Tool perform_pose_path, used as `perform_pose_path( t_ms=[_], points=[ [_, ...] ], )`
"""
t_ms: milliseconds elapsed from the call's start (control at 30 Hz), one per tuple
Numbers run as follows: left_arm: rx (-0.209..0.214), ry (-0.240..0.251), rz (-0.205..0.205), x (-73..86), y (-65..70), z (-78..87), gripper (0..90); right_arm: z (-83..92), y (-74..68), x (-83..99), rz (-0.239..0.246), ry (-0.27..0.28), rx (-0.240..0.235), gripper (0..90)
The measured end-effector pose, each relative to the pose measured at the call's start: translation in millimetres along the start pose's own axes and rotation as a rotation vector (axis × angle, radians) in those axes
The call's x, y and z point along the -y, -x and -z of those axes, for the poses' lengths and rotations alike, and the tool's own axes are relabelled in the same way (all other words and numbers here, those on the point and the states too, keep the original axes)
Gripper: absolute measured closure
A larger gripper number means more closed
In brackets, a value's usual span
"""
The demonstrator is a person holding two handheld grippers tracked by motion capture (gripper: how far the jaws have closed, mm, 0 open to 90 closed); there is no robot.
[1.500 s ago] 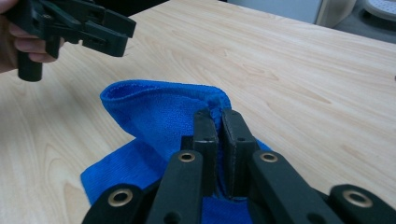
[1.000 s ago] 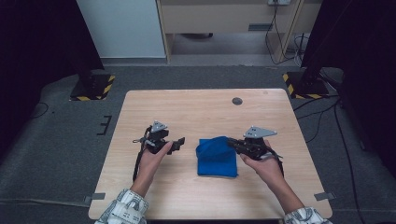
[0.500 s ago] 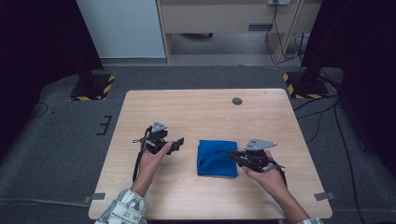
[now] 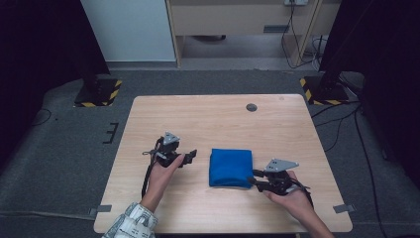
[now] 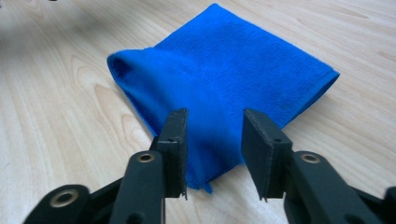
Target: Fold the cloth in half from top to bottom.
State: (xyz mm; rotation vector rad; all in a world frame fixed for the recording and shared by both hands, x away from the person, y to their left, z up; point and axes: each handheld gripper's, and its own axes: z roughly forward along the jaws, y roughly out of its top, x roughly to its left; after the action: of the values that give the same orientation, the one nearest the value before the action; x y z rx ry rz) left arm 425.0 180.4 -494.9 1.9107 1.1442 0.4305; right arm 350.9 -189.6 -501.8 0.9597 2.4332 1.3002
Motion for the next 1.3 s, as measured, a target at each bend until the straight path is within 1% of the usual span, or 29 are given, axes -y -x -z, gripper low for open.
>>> perform_pose_path(
  t_ms=[100, 167, 233, 367, 500, 567, 667, 733, 800, 900, 1067, 1300],
  points=[
    [0.001, 0.000, -0.019, 0.6, 4.3, 1.3, 13.3, 3.8, -3.4, 0.4, 0.002, 0.004, -0.004, 54.1],
    [0.000, 0.007, -0.019, -0.7, 4.6, 1.9, 13.1, 5.7, -5.2, -1.5, 0.009, 0.016, 0.011, 49.7],
    [-0.003, 0.010, -0.022, -0.8, 3.7, 2.1, 12.4, 5.5, -5.7, -2.8, 0.000, 0.032, 0.021, 45.3],
    [0.003, 0.001, -0.019, 0.1, 2.8, 0.8, 10.3, -1.6, -3.1, -5.1, -0.006, 0.050, 0.068, 35.1],
    [-0.007, -0.001, -0.018, 0.2, 3.4, 0.5, 5.9, -8.5, -0.5, -5.7, -0.006, 0.040, 0.102, 25.2],
    [-0.007, -0.002, -0.014, 0.1, 3.5, 0.7, 4.9, -11.2, 1.9, -6.0, -0.022, 0.028, 0.112, 21.8],
    [-0.001, -0.005, -0.014, 0.4, 4.5, 0.2, 4.6, -11.8, 5.6, -6.2, -0.051, 0.036, 0.125, 16.4],
    [0.003, -0.020, -0.035, 2.2, 6.1, 0.1, 4.6, -9.3, 8.2, -6.3, -0.064, 0.052, 0.135, 14.2],
    [-0.003, -0.035, -0.059, 4.8, 8.1, -0.3, 4.5, -7.3, 10.8, -6.2, -0.072, 0.055, 0.141, 12.2],
    [0.003, -0.047, -0.070, 7.5, 9.9, 0.1, 4.5, -4.6, 15.2, -5.5, -0.084, 0.064, 0.153, 10.3],
    [0.011, -0.056, -0.091, 8.7, 13.0, 1.9, 4.5, -4.2, 18.4, -3.4, -0.097, 0.050, 0.152, 8.6],
    [0.022, -0.089, -0.132, 16.5, 18.4, 6.4, 5.2, -0.3, 24.1, 1.1, -0.112, 0.023, 0.153, 9.2]
  ],
)
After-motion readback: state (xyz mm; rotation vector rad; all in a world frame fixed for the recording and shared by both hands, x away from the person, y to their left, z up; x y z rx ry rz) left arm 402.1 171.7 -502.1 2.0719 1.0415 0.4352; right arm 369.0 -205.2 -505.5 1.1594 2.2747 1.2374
